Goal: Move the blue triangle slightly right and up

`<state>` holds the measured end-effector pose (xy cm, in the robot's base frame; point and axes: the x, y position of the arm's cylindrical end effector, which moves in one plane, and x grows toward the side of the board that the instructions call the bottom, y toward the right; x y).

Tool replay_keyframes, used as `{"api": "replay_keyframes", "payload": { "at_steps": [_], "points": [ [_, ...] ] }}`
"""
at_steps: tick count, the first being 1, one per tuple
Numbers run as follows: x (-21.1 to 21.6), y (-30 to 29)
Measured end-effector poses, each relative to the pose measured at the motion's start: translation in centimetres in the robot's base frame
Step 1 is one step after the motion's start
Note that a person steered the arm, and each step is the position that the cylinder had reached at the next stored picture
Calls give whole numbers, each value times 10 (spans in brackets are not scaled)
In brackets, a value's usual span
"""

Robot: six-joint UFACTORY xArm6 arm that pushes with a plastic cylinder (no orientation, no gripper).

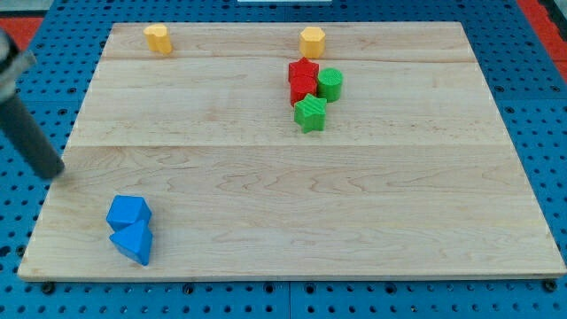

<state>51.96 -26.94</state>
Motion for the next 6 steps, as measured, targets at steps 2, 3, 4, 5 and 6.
{"api": "replay_keyframes", "payload": {
  "at_steps": [2,3,4,5,6],
  "points": [
    [76,84],
    [68,147],
    [48,205],
    [10,226],
    [5,198]
  ]
}}
